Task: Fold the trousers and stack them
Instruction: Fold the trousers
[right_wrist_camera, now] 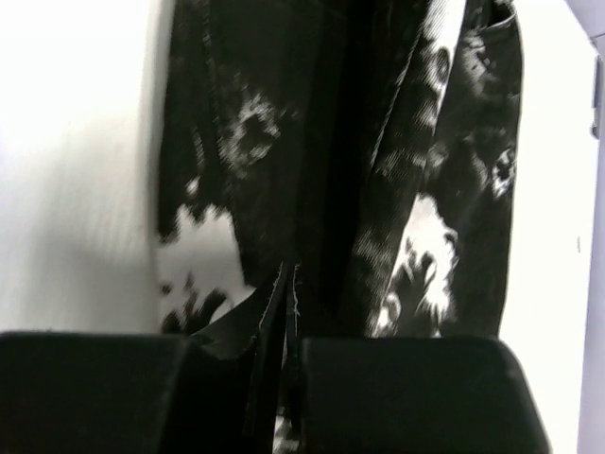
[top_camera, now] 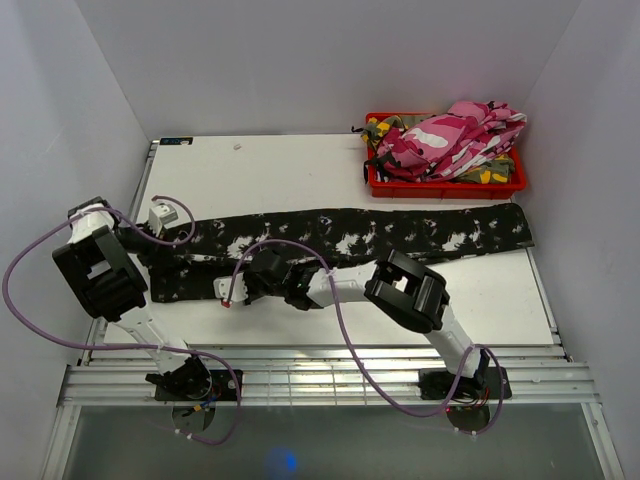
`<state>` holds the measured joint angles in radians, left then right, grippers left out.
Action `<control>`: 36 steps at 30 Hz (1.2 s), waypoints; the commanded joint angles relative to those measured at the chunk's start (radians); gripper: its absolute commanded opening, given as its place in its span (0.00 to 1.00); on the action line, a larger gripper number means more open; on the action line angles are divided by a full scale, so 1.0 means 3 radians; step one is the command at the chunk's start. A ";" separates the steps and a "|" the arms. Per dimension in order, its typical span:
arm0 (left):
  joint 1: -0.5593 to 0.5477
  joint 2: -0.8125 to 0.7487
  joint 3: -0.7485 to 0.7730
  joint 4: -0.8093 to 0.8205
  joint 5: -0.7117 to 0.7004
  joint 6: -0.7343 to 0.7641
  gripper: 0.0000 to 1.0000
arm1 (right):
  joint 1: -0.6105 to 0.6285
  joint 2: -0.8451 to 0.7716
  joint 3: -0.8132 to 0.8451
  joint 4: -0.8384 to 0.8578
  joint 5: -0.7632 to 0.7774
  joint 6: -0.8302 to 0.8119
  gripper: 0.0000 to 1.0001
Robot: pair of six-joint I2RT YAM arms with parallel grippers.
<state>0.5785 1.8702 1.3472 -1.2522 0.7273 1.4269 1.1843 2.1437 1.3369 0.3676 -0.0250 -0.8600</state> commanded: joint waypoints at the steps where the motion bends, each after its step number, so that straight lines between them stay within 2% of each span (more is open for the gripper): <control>1: -0.0011 -0.0175 0.0116 -0.0080 0.0204 0.0019 0.00 | 0.0031 0.0227 0.0227 0.0355 0.0267 -0.0155 0.08; 6: -0.0011 -0.0266 0.0213 -0.0177 0.0250 0.0050 0.00 | 0.0030 0.0396 0.0274 0.0258 0.0344 -0.0288 0.08; 12: -0.0011 -0.0328 0.0632 -0.0500 0.0342 -0.0021 0.00 | 0.0030 0.0590 0.0416 0.0074 0.0558 -0.0339 0.08; 14: -0.0011 -0.0491 0.0618 -0.0500 0.0332 -0.0006 0.00 | 0.0030 0.0621 0.0478 0.0058 0.0660 -0.0324 0.08; 17: -0.0011 -0.0746 0.0439 -0.0500 0.0286 0.0086 0.00 | 0.0036 0.0688 0.0555 0.0053 0.0793 -0.0334 0.08; 22: -0.0011 -0.0957 -0.0143 -0.0500 0.0036 0.0275 0.00 | 0.0030 0.0754 0.0591 0.0073 0.0937 -0.0395 0.08; 27: 0.0010 -0.0860 -0.0578 -0.0449 -0.0169 0.0311 0.00 | 0.0015 0.0749 0.0575 0.0079 0.0983 -0.0421 0.08; 31: 0.0071 -0.0707 -0.0875 0.0107 -0.0317 0.0143 0.00 | 0.0015 0.0668 0.0453 0.0150 0.0912 -0.0457 0.08; 36: 0.0137 -0.0329 -0.0932 0.0431 -0.0445 -0.0067 0.00 | 0.0025 0.0464 0.0284 0.0095 0.0723 -0.0462 0.08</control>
<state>0.6025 1.7332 1.0737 -1.2018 0.6422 1.4513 1.2011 2.3276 1.4662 0.4641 0.2138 -1.0073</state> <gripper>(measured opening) 0.022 0.078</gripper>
